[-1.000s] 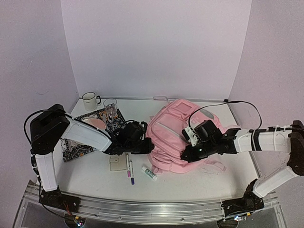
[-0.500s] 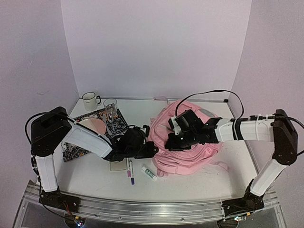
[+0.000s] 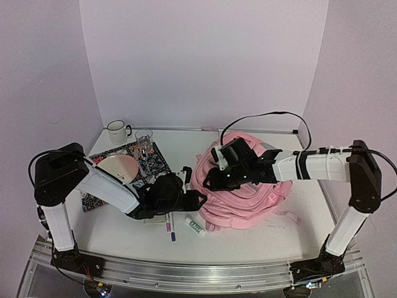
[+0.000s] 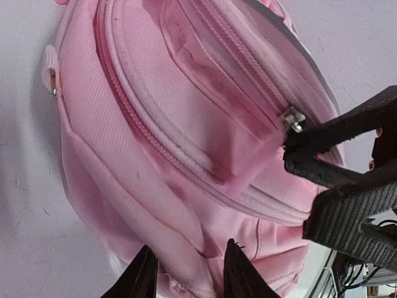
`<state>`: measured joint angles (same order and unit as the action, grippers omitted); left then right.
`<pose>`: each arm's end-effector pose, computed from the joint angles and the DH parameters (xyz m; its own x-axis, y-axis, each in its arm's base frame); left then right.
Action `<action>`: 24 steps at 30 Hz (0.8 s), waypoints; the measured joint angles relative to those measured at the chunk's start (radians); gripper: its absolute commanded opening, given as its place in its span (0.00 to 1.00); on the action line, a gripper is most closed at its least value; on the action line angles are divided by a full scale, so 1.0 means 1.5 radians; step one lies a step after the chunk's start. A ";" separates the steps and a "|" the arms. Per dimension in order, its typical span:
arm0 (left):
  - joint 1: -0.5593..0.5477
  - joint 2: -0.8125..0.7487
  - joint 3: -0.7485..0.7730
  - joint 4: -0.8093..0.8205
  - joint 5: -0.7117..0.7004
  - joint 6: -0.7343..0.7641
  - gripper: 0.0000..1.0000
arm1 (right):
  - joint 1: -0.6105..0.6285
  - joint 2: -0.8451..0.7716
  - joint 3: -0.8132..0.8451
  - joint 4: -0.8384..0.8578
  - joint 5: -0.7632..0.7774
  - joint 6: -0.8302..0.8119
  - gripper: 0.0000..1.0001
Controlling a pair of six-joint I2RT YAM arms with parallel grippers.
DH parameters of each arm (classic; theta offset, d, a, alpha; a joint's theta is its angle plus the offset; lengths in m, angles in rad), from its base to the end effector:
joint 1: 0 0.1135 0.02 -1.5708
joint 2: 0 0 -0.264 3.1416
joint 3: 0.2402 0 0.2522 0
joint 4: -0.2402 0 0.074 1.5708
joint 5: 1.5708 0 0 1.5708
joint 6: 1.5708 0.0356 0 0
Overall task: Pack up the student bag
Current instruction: Unzip the upper front pocket of the student bag, then hold the student bag at the center of the board.
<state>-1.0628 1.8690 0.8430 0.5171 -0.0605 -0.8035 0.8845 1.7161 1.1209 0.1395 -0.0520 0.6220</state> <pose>0.1826 -0.3235 0.1341 -0.7738 -0.0872 -0.6274 0.4170 0.6755 -0.6081 0.2477 0.3053 0.2388 -0.6940 0.0710 -0.7165 -0.4894 0.6833 0.5418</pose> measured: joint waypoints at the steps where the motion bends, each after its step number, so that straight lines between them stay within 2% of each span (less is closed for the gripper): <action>1: -0.004 -0.010 -0.007 0.000 -0.002 0.010 0.47 | 0.000 -0.016 -0.011 0.002 0.001 -0.010 0.48; 10: -0.011 -0.095 -0.041 -0.009 -0.009 0.124 0.59 | 0.000 -0.162 -0.090 -0.017 0.053 -0.112 0.66; 19: 0.025 -0.098 -0.002 -0.086 0.010 0.264 0.55 | 0.000 -0.168 -0.129 -0.071 0.153 -0.287 0.80; 24: 0.047 -0.096 0.028 -0.102 0.031 0.324 0.55 | 0.006 -0.159 -0.129 -0.083 0.210 -0.365 0.82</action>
<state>-0.9919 1.7242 0.8843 0.3635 -0.0140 -0.3178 0.8928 1.4775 0.9276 0.0143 0.2623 0.0738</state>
